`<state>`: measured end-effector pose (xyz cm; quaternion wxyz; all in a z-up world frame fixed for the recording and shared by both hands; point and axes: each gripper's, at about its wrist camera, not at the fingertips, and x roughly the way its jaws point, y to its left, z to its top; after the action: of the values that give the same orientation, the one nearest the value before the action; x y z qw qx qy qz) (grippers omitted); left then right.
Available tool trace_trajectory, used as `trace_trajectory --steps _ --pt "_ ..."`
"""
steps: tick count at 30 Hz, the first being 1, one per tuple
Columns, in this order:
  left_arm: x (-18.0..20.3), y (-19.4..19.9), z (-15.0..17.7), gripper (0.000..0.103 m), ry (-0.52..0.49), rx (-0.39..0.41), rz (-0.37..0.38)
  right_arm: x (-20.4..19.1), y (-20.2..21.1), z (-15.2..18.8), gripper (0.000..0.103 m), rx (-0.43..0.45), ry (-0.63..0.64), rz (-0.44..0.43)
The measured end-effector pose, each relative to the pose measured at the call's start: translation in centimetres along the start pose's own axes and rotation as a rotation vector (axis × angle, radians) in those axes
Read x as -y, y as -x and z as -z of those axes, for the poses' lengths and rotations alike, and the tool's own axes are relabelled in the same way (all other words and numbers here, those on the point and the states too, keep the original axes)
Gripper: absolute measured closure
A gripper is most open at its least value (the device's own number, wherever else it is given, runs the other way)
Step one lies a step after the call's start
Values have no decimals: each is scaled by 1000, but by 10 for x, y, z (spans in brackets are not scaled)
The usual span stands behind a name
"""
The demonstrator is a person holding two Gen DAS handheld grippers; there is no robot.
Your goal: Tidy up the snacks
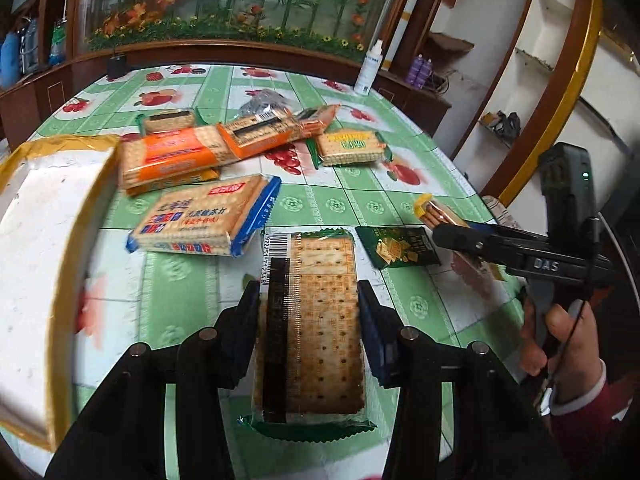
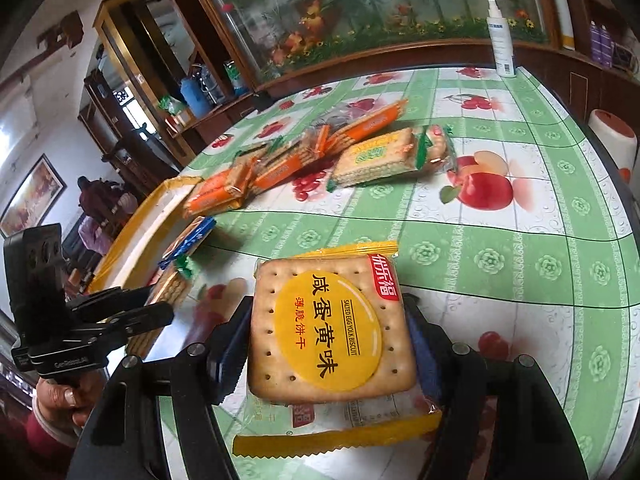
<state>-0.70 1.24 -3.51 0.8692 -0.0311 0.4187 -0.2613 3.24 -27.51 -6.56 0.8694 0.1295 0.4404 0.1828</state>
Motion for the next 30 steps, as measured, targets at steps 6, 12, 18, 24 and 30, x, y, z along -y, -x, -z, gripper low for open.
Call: trace_trajectory --steps 6,12,18,24,30 --pt "-17 30 0 59 42 41 213 -27 -4 -11 31 28 22 -92" --pt "-23 55 -7 58 10 131 -3 -62 -5 -21 32 53 89 -86" --pt "-81 78 -3 58 115 197 -205 -100 -19 -28 32 43 164 -113" --pt "-133 96 13 58 210 219 -343 -160 -51 -36 32 12 247 -205" --pt "-170 97 20 58 276 212 -450 -229 -95 -45 32 -21 312 -303"
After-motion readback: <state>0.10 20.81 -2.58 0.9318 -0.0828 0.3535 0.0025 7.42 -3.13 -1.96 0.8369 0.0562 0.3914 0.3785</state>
